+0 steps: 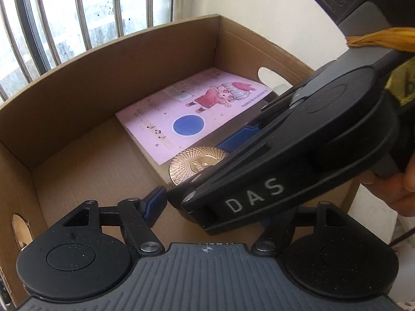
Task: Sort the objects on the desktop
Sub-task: 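Lower the tin into the box beside the book and open the right gripper, then withdraw the right gripper from the box toward the black tape roll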
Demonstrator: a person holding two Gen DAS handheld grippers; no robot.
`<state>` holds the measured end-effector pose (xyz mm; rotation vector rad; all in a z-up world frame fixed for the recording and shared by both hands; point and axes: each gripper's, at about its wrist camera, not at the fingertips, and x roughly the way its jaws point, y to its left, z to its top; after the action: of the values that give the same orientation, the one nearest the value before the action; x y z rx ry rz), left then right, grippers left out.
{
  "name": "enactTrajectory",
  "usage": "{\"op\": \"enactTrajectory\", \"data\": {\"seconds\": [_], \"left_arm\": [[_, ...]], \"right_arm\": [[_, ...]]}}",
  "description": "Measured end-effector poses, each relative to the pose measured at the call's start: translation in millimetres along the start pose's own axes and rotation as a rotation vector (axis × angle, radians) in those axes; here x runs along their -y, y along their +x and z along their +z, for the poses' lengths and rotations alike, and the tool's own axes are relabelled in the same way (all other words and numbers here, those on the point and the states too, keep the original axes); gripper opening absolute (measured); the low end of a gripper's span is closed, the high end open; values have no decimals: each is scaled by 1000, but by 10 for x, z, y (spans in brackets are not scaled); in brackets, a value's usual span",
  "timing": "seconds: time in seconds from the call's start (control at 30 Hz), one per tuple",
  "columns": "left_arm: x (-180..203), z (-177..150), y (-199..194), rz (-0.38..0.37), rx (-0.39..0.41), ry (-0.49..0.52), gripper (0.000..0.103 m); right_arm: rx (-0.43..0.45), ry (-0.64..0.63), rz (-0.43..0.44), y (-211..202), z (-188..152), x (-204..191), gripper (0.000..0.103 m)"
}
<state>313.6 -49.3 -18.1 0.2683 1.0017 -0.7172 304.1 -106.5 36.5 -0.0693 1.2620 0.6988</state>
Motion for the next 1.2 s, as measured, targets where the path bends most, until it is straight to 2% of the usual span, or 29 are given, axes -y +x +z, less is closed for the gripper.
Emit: {"op": "enactTrajectory", "data": {"seconds": [0.1,0.23,0.5,0.77,0.9,1.03,1.2], "left_arm": [[27,-80,15,1,-10,12,72],[-21,29,20,-9,-18,3,74],[8,29,2,-7,-14,14,74],[71,-17,-20,5,-3,25,74],[68,-12,-45,30,9,30,74],[85,-17,-203,28,50,23,78],[189,-89,-528,57,109,27,81]], "right_arm": [[-19,-30,-50,100,-17,-31,61],[-16,-43,-79,140,-20,-64,61],[-18,-65,-128,159,-111,-140,62],[23,-88,-166,107,-172,-246,62],[123,-70,-156,-147,-244,-244,62],[269,-19,-139,-596,-364,-270,63],[405,39,-94,-1112,-728,-312,64]]}}
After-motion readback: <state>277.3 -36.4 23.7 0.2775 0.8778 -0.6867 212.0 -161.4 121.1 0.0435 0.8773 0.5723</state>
